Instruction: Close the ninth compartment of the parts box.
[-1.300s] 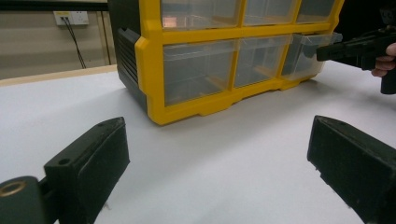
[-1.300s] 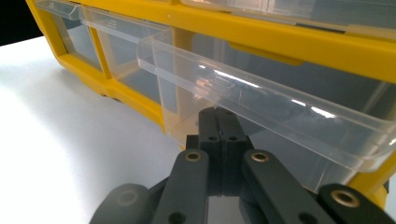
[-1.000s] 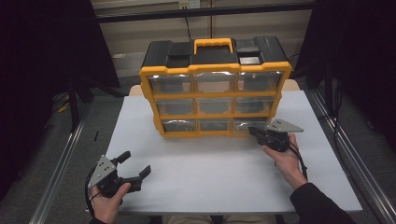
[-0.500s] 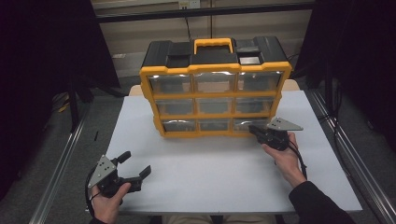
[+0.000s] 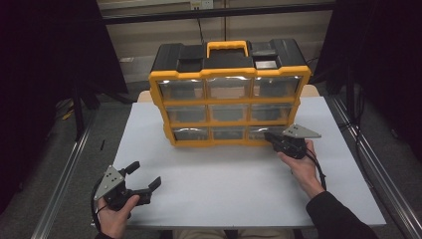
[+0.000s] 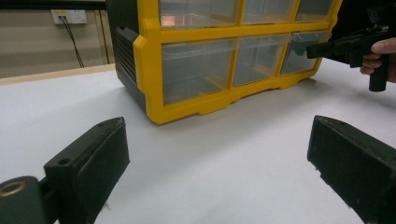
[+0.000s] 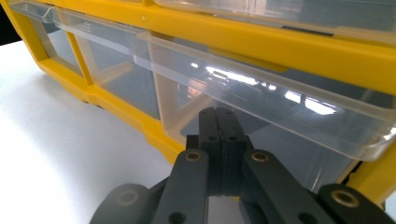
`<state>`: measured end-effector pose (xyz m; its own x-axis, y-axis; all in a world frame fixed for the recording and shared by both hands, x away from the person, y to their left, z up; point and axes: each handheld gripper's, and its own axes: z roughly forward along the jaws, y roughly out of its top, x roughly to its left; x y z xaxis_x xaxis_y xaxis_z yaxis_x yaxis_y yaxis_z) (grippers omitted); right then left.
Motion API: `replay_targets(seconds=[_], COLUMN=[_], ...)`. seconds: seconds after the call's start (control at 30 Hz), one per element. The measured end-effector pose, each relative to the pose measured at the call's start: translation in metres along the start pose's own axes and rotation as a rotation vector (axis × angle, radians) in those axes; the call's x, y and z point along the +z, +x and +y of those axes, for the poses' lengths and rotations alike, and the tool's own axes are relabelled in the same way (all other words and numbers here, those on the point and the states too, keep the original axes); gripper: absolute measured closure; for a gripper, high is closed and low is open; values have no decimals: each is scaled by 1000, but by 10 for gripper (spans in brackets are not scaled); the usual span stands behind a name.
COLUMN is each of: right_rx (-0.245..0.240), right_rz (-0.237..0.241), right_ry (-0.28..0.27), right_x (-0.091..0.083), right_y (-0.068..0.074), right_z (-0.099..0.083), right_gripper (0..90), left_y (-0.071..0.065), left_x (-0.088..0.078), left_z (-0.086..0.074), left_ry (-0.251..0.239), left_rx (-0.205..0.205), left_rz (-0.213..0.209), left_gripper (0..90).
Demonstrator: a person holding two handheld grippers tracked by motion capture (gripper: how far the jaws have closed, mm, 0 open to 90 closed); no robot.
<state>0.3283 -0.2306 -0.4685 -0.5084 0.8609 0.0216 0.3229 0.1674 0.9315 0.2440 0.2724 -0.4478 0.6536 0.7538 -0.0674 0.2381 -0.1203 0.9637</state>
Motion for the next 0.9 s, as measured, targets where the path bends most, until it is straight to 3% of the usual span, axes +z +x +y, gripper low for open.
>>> replay_targets(seconds=[0.9], right_rx=[6], right_rz=[-10], right_ry=[-3], right_x=[6], right_y=[-2], right_z=[1], right_gripper=[900], left_y=[0], left_x=[0], left_z=[0], left_ry=[1], left_rx=[-1], left_rz=[1], left_gripper=[53])
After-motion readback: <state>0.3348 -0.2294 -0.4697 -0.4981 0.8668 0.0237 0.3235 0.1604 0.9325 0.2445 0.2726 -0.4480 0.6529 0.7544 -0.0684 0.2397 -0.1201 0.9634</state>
